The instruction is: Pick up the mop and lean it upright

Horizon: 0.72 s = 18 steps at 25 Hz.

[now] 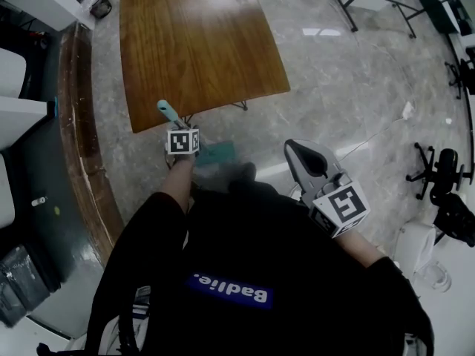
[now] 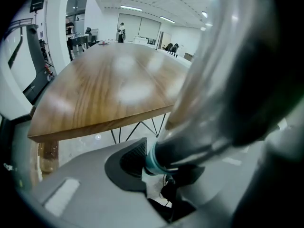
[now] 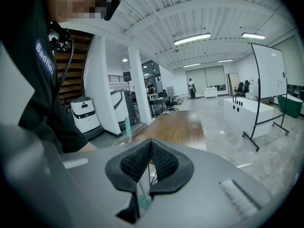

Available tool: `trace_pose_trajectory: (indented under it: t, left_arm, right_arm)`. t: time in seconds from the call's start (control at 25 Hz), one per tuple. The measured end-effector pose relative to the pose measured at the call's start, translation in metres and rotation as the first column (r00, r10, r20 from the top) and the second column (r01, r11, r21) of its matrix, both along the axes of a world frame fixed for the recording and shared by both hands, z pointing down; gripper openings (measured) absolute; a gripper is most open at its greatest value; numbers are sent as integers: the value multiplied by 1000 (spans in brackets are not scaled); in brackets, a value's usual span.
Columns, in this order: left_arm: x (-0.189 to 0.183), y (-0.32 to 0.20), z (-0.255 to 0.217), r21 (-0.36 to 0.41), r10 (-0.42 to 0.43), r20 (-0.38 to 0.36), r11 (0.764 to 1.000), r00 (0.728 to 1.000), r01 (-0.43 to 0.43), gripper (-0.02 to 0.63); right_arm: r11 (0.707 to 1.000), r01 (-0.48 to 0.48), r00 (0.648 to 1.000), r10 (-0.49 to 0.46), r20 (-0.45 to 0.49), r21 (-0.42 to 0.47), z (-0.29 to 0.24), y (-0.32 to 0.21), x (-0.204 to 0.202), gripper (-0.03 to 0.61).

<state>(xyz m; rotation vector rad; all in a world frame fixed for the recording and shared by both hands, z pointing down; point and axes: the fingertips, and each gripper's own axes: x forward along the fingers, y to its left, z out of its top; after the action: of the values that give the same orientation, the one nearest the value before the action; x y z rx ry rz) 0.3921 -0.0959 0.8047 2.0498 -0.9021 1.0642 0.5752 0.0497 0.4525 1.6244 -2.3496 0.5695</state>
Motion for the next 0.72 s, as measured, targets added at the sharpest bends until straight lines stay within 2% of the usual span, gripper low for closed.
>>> trace_pose_trajectory:
  t: [0.24, 0.52, 0.72]
  left_arm:
    - [0, -11, 15, -15, -2, 18, 1000, 1000, 2, 117]
    - [-3, -30, 22, -43, -67, 27, 997, 997, 68, 118]
    - [-1, -31, 24, -48, -95, 5, 994, 995, 95, 127]
  right_arm:
    - [999, -26, 1000, 26, -12, -22, 5, 5, 7, 5]
    - [998, -47, 999, 46, -29, -37, 8, 4, 14, 5]
    - [997, -58, 998, 56, -39, -42, 11, 3, 17, 5]
